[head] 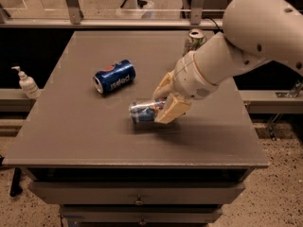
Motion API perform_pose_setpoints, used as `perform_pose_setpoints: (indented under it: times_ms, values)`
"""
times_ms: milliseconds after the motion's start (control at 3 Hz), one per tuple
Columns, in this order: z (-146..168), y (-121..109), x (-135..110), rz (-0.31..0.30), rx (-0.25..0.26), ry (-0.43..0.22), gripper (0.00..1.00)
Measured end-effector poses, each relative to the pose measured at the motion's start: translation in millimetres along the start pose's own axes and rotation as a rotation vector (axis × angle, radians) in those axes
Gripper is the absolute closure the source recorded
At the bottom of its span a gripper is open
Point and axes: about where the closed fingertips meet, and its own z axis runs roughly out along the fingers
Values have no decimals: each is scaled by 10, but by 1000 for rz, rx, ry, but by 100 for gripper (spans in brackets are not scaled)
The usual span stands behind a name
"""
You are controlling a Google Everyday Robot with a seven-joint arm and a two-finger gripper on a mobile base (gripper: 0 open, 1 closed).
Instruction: Move redbull can near 7up can
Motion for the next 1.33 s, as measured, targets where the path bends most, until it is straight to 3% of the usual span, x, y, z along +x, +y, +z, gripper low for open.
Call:
perform_pose_setpoints:
  times_ms: [333,667,1333]
  values:
    - [-364,-111,203,13,95,11,100]
    - [-627,-365,536,21,168,41,100]
    - [-782,-938,1175,-46,210,96,100]
